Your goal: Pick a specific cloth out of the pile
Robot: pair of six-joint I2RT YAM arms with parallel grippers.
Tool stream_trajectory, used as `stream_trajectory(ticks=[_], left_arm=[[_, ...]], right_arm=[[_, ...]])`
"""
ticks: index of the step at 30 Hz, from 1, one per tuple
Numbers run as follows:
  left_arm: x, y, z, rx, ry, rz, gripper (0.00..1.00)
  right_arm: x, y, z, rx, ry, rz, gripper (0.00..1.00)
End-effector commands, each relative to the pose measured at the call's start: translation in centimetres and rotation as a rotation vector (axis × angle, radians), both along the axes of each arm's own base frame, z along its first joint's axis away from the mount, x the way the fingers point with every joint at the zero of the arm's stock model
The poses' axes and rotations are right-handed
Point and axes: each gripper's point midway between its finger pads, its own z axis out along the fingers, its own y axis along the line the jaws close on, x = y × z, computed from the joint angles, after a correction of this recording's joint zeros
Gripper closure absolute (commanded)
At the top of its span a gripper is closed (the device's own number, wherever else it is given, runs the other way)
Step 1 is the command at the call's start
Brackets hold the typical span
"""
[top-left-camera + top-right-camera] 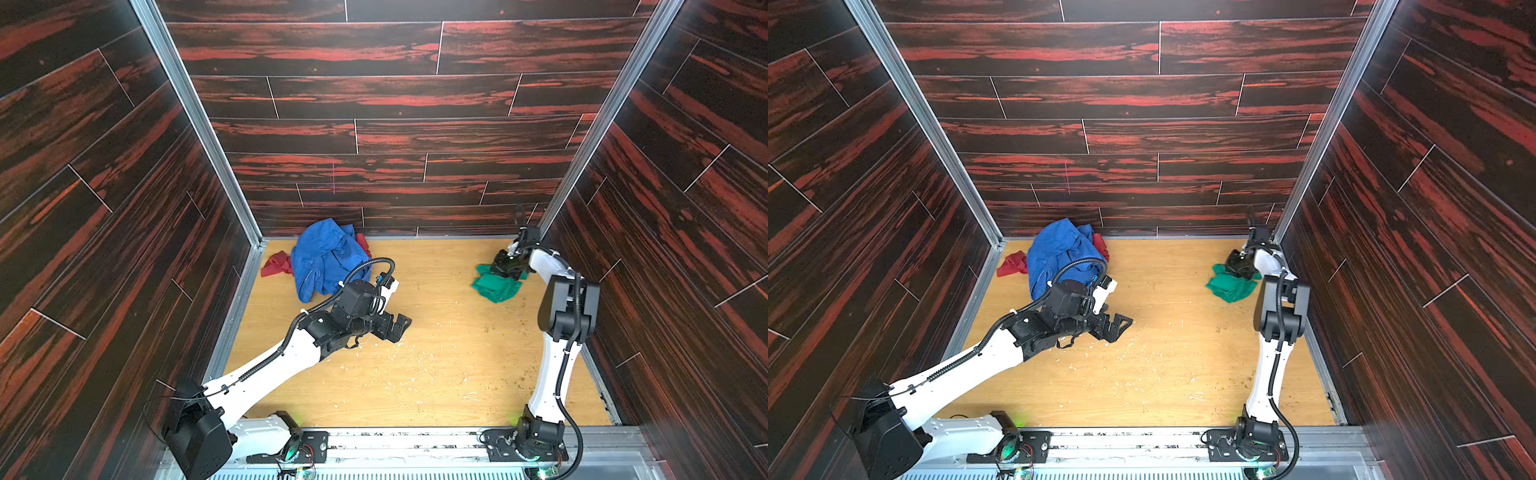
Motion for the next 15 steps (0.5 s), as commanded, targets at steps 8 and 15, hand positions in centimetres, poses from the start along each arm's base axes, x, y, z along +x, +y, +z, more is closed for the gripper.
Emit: stream_trajectory(ticks=[8, 15], left_arm=[[1.2, 2.5, 3.2, 0.033, -0.115, 0.051, 0.01], [1.9, 6.2, 4.7, 0.004, -0.157, 0.157, 0.01]], right_arm=[[-0.9, 1.4, 5.2, 0.003, -0.102, 0.037, 0.37], [-0.8, 1.9, 11.7, 0.011, -0.223, 0.065, 0.31]])
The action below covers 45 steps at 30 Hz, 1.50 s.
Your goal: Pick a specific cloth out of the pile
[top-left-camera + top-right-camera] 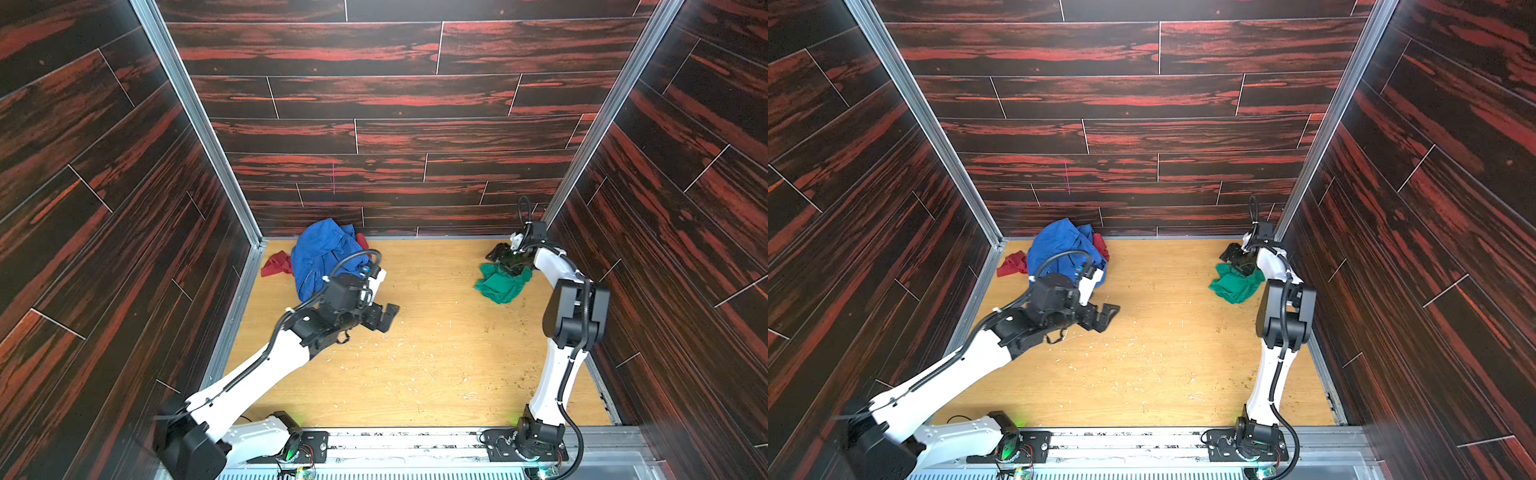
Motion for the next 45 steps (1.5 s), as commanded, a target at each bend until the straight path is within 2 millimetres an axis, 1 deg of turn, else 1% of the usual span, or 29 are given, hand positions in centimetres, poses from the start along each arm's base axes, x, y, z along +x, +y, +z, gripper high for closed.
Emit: stream_trajectory(ticks=[1, 5, 8, 9, 11, 12, 14, 17, 18, 19, 21, 23, 25, 26, 28, 30, 31, 33, 34, 36, 38, 39, 42, 45], left_arm=[[0.1, 2.4, 1.1, -0.003, -0.046, 0.058, 0.01], [0.8, 4.9, 1.7, 0.003, -0.07, 0.152, 0.01], [1.6, 7.6, 1.7, 0.033, -0.079, 0.264, 0.01], [1.8, 8.6, 1.7, 0.043, -0.081, 0.305, 0.01], [2.1, 10.1, 1.8, 0.033, -0.08, 0.353, 0.01], [2.2, 10.7, 1.7, 0.02, -0.077, 0.369, 0.01], [2.3, 11.0, 1.7, 0.0, -0.072, 0.369, 0.01], [2.2, 10.9, 1.5, -0.006, -0.065, 0.357, 0.01], [2.1, 10.8, 1.5, -0.012, -0.063, 0.354, 0.01], [2.0, 10.8, 1.5, -0.017, -0.064, 0.353, 0.01], [1.8, 11.2, 1.6, -0.018, -0.068, 0.369, 0.01], [1.5, 12.1, 1.4, 0.003, -0.075, 0.398, 0.01], [1.5, 13.7, 0.9, 0.027, -0.078, 0.458, 0.01], [1.5, 15.0, 0.5, 0.044, -0.081, 0.511, 0.01], [1.7, 18.6, -0.1, 0.087, -0.103, 0.68, 0.01], [1.5, 22.9, -0.5, 0.14, -0.142, 0.885, 0.01], [1.3, 24.4, -0.5, 0.153, -0.165, 0.954, 0.01], [0.8, 27.1, -0.9, 0.16, -0.202, 1.062, 0.01], [0.8, 27.9, -1.2, 0.155, -0.205, 1.093, 0.01], [0.8, 29.2, -2.5, 0.166, -0.2, 1.135, 0.01], [1.3, 29.9, -4.2, 0.22, -0.221, 1.135, 0.01], [1.5, 30.1, -4.9, 0.241, -0.241, 1.127, 0.01], [1.9, 30.4, -6.4, 0.23, -0.307, 1.13, 0.01], [2.4, 30.9, -9.3, 0.26, -0.29, 1.153, 0.01]], right_arm=[[-0.4, 0.5, 6.7, 0.003, -0.115, 0.024, 0.3], [-0.9, 0.7, 10.1, -0.001, -0.172, 0.038, 0.27], [-1.9, 0.8, 12.3, -0.009, -0.212, 0.043, 0.18], [-2.4, 0.8, 13.0, -0.018, -0.23, 0.04, 0.16], [-3.2, 0.8, 13.9, -0.026, -0.265, 0.035, 0.16], [-3.5, 0.7, 14.0, -0.03, -0.261, 0.032, 0.16], [-3.6, 0.8, 13.2, -0.027, -0.212, 0.047, 0.16], [-3.5, 1.3, 11.1, 0.01, -0.162, 0.062, 0.16], [-3.6, 1.5, 10.7, 0.021, -0.16, 0.063, 0.16], [-3.8, 1.5, 10.4, 0.022, -0.164, 0.059, 0.16], [-4.8, 1.4, 10.6, 0.013, -0.198, 0.042, 0.16], [-6.1, 0.9, 10.8, -0.02, -0.226, 0.017, 0.16], [-7.8, 0.0, 10.4, -0.065, -0.231, -0.022, 0.16], [-8.8, -0.8, 10.0, -0.083, -0.229, -0.054, 0.15], [-11.0, -2.4, 8.7, -0.085, -0.223, -0.127, 0.15], [-13.3, -4.0, 7.3, -0.065, -0.249, -0.197, 0.14], [-14.3, -4.5, 6.5, -0.077, -0.267, -0.215, 0.14], [-16.3, -5.2, 5.7, -0.14, -0.307, -0.236, 0.14], [-17.0, -5.2, 5.6, -0.159, -0.323, -0.234, 0.14], [-18.7, -5.6, 5.3, -0.2, -0.352, -0.265, 0.14], [-20.3, -6.0, 4.6, -0.262, -0.381, -0.277, 0.13], [-20.7, -5.8, 4.2, -0.291, -0.403, -0.249, 0.14], [-21.7, -5.3, 2.0, -0.357, -0.439, -0.179, 0.13], [-21.6, -4.5, 0.9, -0.352, -0.535, -0.14, 0.13]])
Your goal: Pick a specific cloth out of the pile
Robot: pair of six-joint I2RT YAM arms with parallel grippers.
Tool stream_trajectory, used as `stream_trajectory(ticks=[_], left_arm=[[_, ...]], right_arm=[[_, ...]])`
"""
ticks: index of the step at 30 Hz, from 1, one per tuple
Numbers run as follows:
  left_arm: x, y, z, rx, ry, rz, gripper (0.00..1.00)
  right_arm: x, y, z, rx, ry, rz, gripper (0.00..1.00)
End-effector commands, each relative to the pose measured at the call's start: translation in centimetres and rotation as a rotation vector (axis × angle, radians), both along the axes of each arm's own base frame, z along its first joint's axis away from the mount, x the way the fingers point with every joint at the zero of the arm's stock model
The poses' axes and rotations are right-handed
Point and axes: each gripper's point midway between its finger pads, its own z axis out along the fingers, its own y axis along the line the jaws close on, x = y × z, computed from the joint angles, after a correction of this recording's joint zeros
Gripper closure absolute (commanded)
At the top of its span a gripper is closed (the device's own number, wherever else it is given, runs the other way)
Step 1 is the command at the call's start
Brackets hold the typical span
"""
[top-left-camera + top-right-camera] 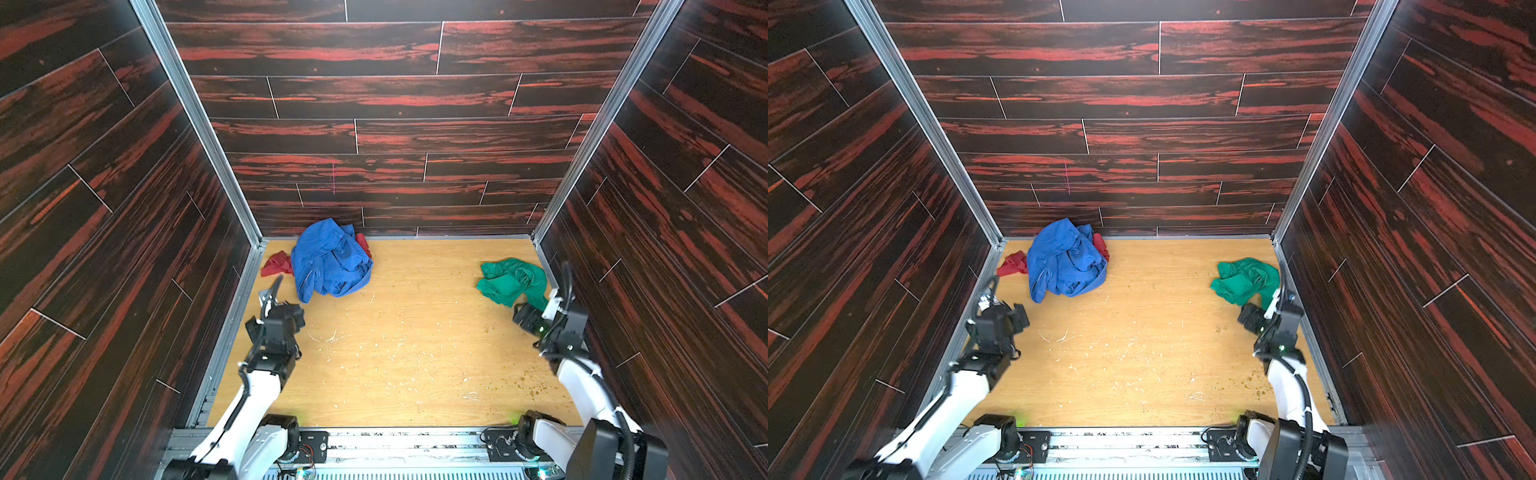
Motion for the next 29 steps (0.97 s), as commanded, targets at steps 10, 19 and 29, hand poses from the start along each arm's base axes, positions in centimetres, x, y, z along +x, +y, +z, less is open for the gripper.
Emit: stream_trajectory(ticks=[10, 19, 29], left_arm=[[7.4, 0.3, -4.4, -0.074, -0.134, -0.048, 0.01], [7.7, -0.3, -4.4, -0.057, -0.134, -0.094, 0.01], [7.8, -0.4, -4.5, -0.061, -0.113, -0.095, 0.01]], right_arm=[[3.3, 2.6, 3.0, -0.219, -0.471, 0.205, 0.13], [6.0, 2.9, 0.3, -0.248, -0.397, 0.203, 0.12], [6.4, 3.6, -0.2, -0.281, -0.363, 0.215, 0.01]])
